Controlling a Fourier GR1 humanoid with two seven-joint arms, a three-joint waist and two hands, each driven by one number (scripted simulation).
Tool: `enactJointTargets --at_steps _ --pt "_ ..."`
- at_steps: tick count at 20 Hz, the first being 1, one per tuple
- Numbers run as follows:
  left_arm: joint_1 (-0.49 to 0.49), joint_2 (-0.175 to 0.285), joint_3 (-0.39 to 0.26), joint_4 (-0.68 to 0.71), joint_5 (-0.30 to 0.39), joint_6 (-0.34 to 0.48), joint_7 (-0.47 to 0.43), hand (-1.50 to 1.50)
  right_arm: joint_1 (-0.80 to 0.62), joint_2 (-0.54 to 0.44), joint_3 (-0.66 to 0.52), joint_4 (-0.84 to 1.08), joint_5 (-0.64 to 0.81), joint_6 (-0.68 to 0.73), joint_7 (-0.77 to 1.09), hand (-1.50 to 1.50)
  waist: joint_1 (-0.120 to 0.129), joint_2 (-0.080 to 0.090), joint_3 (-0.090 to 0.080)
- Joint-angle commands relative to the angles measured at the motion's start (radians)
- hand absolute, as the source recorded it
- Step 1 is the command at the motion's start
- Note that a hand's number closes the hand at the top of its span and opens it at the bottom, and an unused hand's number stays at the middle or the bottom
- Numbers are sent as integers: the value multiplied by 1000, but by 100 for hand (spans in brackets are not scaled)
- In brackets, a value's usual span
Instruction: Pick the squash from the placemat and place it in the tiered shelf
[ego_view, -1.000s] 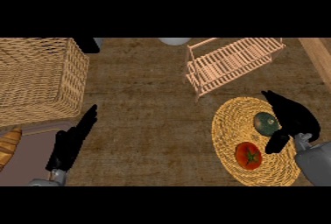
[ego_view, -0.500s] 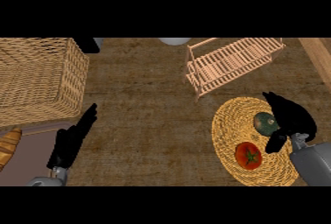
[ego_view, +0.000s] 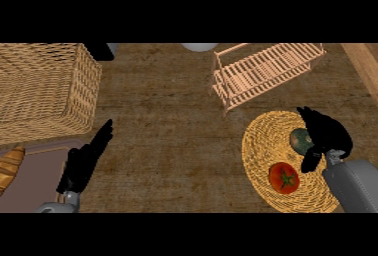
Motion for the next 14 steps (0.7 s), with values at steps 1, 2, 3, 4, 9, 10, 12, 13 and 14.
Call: enactJointTargets --at_steps 1,2,3,4,9,10,12,13,14 --pt "-18 2 50 13 -8 -33 -8 0 -19 30 -38 44 58 18 -21 -150 0 0 0" --pt "-23 0 56 28 -8 -41 -9 0 -6 17 -39 61 61 14 -71 -150 0 0 0" --pt "34 -52 -11 -64 -53 17 28 0 -24 40 -47 107 74 -18 -59 -150 2 0 0" --pt "20 -30 13 -105 -35 -7 100 0 18 29 -47 51 81 -3 -68 -150 0 -1 0" --pt "-6 -63 25 -27 -64 9 35 0 -17 23 -51 133 110 -26 -178 150 -1 0 0" --pt "-22 -28 60 32 -37 -41 -25 0 -40 35 -35 154 119 -41 -207 150 0 0 0" --pt "-39 -62 29 -7 -71 -7 42 0 -133 81 -77 307 117 -97 -244 150 5 2 0" --pt "-1 -40 54 28 -55 -39 -16 0 -54 79 -59 266 134 -139 -267 150 2 1 0" --pt "-11 -45 63 60 -67 -35 -33 0 -92 72 -75 221 128 -60 -239 150 0 0 0"
